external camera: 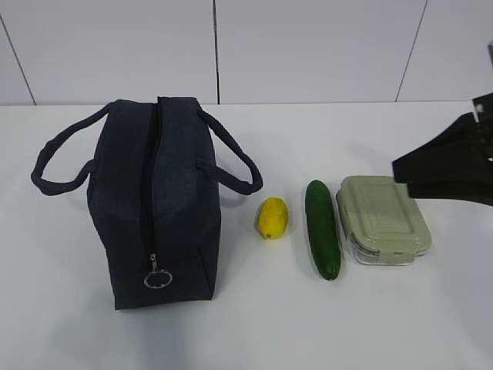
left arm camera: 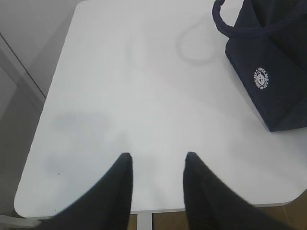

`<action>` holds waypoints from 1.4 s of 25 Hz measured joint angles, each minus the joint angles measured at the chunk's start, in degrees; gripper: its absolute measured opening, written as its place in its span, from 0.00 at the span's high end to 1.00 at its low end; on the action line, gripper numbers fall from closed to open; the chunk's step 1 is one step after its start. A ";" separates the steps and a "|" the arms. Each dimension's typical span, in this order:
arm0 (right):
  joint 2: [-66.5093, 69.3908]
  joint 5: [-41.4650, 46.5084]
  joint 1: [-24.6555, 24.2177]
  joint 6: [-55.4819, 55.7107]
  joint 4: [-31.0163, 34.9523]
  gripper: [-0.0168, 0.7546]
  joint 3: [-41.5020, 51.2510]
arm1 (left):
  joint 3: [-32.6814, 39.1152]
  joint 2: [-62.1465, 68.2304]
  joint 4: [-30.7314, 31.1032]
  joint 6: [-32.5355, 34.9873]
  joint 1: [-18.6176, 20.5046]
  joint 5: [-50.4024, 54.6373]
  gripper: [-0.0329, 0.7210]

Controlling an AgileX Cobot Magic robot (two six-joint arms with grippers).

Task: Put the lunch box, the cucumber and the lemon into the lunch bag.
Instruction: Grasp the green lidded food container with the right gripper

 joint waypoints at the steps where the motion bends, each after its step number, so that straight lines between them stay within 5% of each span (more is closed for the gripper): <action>1: 0.00 0.00 -2.03 0.57 -1.69 0.57 -0.41 | 0.00 0.00 0.00 0.00 0.00 0.00 0.62; 6: 0.73 0.08 -8.47 1.60 -5.67 0.57 -1.08 | 0.00 0.00 0.00 0.00 0.00 0.00 0.62; 12: 5.05 0.47 -9.35 3.02 -14.51 0.55 -4.03 | 0.00 0.00 0.00 0.00 0.00 0.00 0.62; 16: 9.25 0.56 -9.49 3.26 -17.30 0.46 -6.05 | 0.00 0.00 0.00 0.00 0.00 0.00 0.62; 23: 15.18 -0.53 -9.49 0.18 -17.74 0.22 -8.14 | 0.00 0.00 0.00 0.00 0.00 0.00 0.62; 35: 26.45 -2.42 -9.49 -9.16 -11.79 0.19 -15.75 | 0.00 0.00 0.00 0.00 0.00 0.00 0.62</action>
